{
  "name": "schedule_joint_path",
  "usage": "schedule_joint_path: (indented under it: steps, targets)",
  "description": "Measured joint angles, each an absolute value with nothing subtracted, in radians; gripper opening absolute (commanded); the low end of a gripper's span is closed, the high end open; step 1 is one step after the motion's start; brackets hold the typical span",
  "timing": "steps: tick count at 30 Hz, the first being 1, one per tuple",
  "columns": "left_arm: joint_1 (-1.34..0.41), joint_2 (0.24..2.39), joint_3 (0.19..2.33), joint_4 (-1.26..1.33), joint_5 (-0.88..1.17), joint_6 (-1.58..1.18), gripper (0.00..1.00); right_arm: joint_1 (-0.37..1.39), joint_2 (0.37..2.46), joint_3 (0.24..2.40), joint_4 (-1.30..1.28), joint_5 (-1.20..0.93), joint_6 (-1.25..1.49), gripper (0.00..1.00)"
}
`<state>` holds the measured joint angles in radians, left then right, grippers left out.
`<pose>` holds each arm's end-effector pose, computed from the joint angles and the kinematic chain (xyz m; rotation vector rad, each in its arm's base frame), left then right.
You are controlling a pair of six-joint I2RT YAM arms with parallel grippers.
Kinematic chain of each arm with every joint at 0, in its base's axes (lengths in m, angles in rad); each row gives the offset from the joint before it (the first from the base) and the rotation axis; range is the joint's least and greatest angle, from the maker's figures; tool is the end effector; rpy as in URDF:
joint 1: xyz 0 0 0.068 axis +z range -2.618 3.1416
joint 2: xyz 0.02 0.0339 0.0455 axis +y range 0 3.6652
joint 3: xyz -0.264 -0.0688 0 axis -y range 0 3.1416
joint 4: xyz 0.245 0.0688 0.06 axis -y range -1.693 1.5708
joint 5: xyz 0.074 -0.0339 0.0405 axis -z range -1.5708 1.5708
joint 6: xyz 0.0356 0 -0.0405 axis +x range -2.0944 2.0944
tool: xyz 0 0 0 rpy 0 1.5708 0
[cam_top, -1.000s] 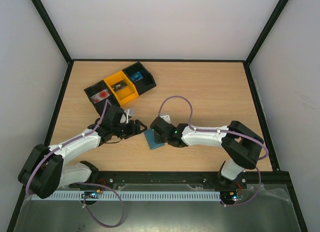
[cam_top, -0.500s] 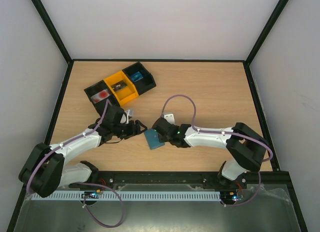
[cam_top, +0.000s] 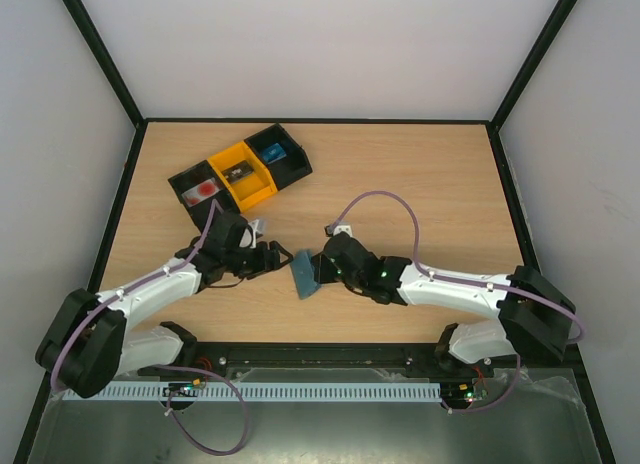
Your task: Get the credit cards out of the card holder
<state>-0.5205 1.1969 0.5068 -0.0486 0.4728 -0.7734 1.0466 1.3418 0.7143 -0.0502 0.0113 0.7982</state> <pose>0.1905 -0.1279 0.1784 -0.0514 2.5205 -1.1495 0.1400 0.2413 0.2066 -0.2954 2.4190 0.9217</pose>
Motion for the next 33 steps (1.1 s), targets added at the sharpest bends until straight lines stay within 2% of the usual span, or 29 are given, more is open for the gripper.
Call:
schedule_joint_path:
  steps: [18,33]
  targets:
    - [-0.521,1.061,0.507,-0.121,0.414,-0.77,0.74,1.047,1.282,0.569,0.237,-0.151,0.926,0.02]
    - [-0.521,1.035,0.487,-0.187,0.363,-0.743,0.73,1.047,1.25,0.529,0.29,-0.141,0.97,0.02]
